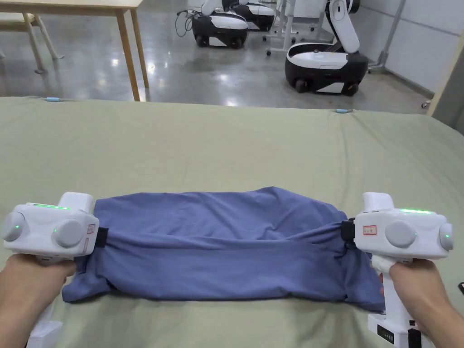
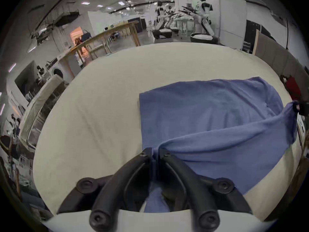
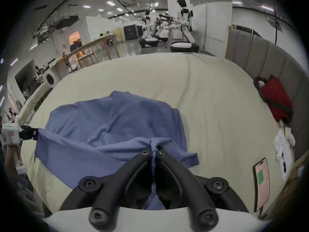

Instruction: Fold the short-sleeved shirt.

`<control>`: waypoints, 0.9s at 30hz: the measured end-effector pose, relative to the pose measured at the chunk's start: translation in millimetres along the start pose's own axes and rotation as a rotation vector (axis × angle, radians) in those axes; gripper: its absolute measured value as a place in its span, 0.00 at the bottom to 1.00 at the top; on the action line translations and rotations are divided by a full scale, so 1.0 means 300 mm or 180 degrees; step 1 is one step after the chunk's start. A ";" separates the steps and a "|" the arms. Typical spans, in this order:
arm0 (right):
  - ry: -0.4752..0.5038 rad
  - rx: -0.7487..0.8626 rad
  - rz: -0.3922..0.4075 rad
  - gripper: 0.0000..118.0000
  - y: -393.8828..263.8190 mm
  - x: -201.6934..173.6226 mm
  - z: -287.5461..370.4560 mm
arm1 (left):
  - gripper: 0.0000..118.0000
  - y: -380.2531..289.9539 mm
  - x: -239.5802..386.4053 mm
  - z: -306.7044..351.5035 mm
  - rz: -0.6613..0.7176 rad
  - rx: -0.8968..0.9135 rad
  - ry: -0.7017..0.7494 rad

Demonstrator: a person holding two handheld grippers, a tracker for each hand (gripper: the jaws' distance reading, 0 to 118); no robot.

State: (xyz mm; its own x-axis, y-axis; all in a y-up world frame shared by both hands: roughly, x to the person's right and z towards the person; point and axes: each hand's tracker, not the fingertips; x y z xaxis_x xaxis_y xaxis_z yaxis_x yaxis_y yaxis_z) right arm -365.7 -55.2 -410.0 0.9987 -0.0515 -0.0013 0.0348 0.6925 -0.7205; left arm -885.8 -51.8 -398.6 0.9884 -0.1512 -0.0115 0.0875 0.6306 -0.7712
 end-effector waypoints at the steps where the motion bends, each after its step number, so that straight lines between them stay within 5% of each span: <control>1: -0.0121 0.0167 0.0039 0.12 -0.006 -0.004 0.040 | 0.45 -0.013 -0.003 0.034 -0.0043 0.0107 0.0030; 2: -0.0161 0.0297 0.0050 0.44 -0.017 -0.005 0.084 | 0.85 -0.035 -0.006 0.081 -0.0066 0.0279 -0.0010; 3: -0.0096 0.0410 0.0031 0.72 -0.034 -0.004 0.127 | 0.95 -0.052 -0.004 0.141 -0.0091 0.0474 0.0001; 4: 0.0039 0.0597 -0.0022 0.90 -0.066 -0.012 0.191 | 0.94 -0.086 0.000 0.205 -0.0109 0.0629 0.0022; 10: 0.0473 0.0913 0.0146 0.92 -0.322 -0.119 0.436 | 0.95 -0.416 0.019 0.439 0.0113 0.0885 -0.0119; 11: 0.0522 0.0923 0.0163 0.86 -0.371 -0.137 0.451 | 0.94 -0.462 0.011 0.425 0.0219 0.0698 -0.0208; 12: 0.0520 0.0910 0.0172 0.65 -0.405 -0.153 0.460 | 0.89 -0.505 0.007 0.428 0.0329 0.0577 -0.0287; 13: 0.0468 0.0880 0.0180 0.27 -0.438 -0.177 0.467 | 0.67 -0.552 0.000 0.437 0.0405 0.0506 -0.0395; 14: 0.0332 0.0828 0.0209 0.00 -0.468 -0.195 0.466 | 0.10 -0.586 0.000 0.443 0.0451 0.0494 -0.0294; 15: 0.0386 0.0861 0.0188 0.00 -0.489 -0.196 0.472 | 0.00 -0.597 -0.002 0.418 0.0430 0.0422 -0.0129; 16: 0.0597 0.0799 0.0148 0.00 -0.503 -0.193 0.476 | 0.00 -0.620 -0.012 0.417 0.0458 0.0549 -0.0087; 25: 0.0495 0.0743 0.0251 0.00 -0.514 -0.205 0.483 | 0.00 -0.543 -0.090 0.259 0.0277 0.0430 -0.0059; 26: 0.0487 0.0741 0.0266 0.00 -0.516 -0.202 0.490 | 0.06 -0.526 -0.094 0.235 0.0244 0.0438 -0.0005; 27: 0.0486 0.0736 0.0271 0.00 -0.510 -0.193 0.487 | 0.26 -0.508 -0.077 0.223 0.0227 0.0430 0.0015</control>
State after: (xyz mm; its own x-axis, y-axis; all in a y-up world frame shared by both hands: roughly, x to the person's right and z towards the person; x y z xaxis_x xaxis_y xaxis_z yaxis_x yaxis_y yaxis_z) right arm -423.4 -53.0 -198.3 0.9817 -0.0818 -0.1719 -0.0236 0.8437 -0.5363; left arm -913.7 -93.5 -238.1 0.9922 -0.1056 -0.0665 0.0331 0.7364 -0.6757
